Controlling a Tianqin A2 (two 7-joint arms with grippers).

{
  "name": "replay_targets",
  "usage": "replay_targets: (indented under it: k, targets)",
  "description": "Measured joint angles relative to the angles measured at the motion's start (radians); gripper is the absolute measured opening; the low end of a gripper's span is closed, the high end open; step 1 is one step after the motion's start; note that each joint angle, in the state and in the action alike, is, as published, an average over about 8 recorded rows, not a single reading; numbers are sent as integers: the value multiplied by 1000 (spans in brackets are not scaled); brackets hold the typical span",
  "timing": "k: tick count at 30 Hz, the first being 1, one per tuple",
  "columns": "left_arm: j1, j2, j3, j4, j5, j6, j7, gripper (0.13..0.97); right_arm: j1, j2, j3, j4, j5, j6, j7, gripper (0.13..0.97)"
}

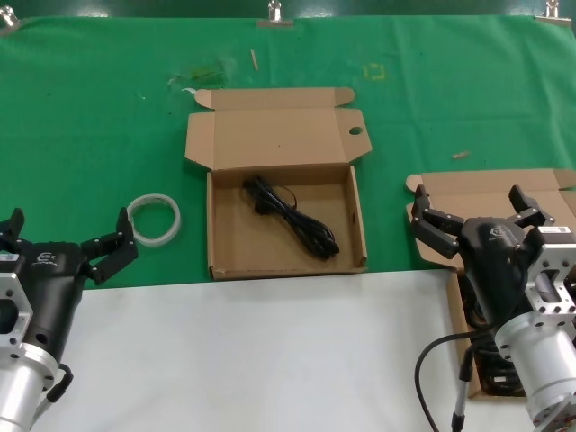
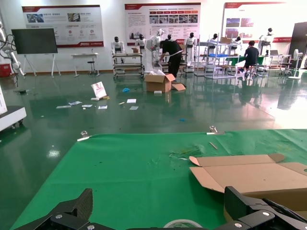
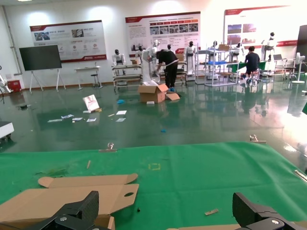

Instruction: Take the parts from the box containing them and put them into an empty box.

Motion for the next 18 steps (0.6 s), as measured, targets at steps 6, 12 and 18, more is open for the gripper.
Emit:
replay_targets:
  k: [6, 12, 18]
  targets:
    - [0, 0, 0, 0, 0, 0, 0, 966, 0, 0, 0, 0, 0, 0, 0, 966]
    - [0, 0, 0, 0, 0, 0, 0, 966, 0, 0, 0, 0, 0, 0, 0, 966]
    - [0, 0, 0, 0, 0, 0, 0, 966, 0, 0, 0, 0, 0, 0, 0, 966]
